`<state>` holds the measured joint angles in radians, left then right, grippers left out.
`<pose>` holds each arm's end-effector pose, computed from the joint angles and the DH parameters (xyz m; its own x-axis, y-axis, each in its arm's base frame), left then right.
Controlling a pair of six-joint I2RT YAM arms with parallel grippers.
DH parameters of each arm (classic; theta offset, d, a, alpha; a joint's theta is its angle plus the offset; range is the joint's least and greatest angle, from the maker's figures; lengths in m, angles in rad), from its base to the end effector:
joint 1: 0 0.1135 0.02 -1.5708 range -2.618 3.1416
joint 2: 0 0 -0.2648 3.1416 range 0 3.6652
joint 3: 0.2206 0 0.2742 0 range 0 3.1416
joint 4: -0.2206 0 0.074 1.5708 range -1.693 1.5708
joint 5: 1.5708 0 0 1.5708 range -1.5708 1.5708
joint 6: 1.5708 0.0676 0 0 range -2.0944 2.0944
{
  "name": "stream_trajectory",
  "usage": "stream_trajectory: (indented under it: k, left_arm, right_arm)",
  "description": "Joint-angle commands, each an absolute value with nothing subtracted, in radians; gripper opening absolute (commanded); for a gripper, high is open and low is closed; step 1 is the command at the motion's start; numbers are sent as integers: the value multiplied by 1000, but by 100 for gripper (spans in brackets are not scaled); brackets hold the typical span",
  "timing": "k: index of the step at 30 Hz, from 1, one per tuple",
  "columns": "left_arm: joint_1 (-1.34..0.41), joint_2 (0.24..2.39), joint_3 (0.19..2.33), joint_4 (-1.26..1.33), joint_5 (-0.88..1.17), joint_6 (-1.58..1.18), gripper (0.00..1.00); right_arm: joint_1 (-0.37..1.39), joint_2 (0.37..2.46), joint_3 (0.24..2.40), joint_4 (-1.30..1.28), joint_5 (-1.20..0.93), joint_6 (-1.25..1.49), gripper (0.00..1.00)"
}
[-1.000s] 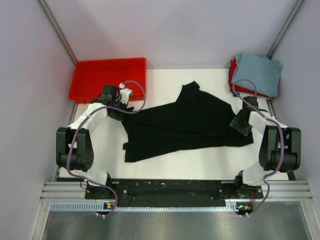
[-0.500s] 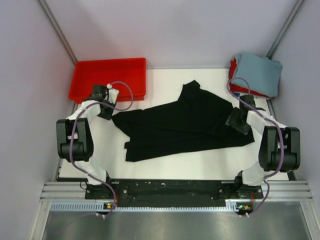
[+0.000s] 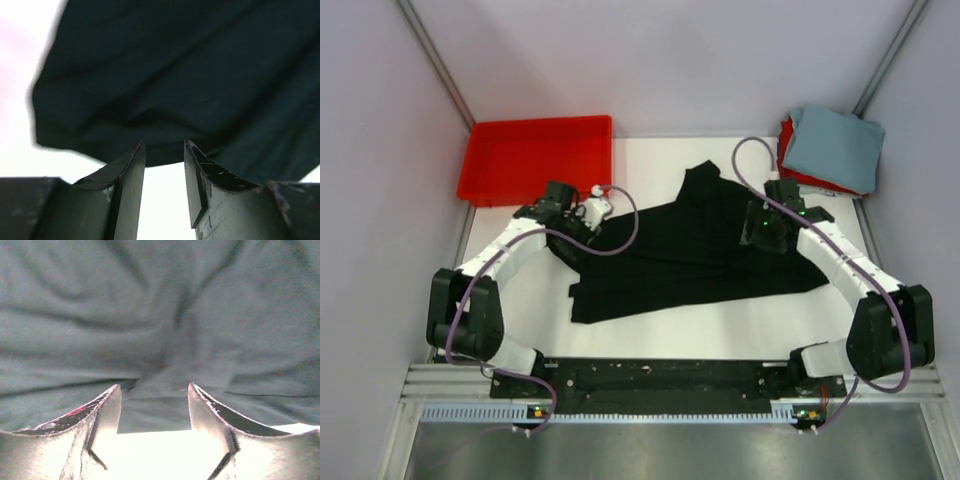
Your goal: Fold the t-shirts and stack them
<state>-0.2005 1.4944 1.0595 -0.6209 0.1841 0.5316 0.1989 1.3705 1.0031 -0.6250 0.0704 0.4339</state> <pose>0.3277 -0.0792 0.1970 -0.5911 0.6287 -0.5053 0.6773 0.7271 0.1123 0.3106 0.0578 0.2145 -0.8118 0.2642 -0.5208 0.2005 0.9637 0.1764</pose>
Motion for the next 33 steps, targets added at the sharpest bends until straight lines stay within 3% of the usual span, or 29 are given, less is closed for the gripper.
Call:
stream_trajectory:
  k: [1, 4, 9, 11, 18, 28, 33]
  left_arm:
    - [-336, 1505, 991, -622, 247, 558, 40]
    - [-356, 1566, 1011, -586, 242, 542, 37]
    - [-356, 1690, 1049, -578, 174, 525, 34]
    - [-356, 1707, 1036, -587, 132, 529, 33]
    - [-284, 1620, 908, -620, -55, 575, 31]
    - [-129, 1450, 841, -689, -110, 667, 36]
    - [-89, 1414, 870, -707, -138, 692, 36]
  right_arm:
    - [345, 1361, 960, -527, -76, 410, 51]
    - [365, 1442, 977, -416, -190, 420, 40]
    - [361, 1646, 1066, -371, -107, 454, 14]
    - [351, 1725, 1080, -380, -103, 465, 11]
    - [236, 1807, 1026, -378, -78, 531, 5]
    - [229, 1816, 1072, -439, -14, 482, 6]
    - [235, 1752, 1106, -452, -110, 434, 9]
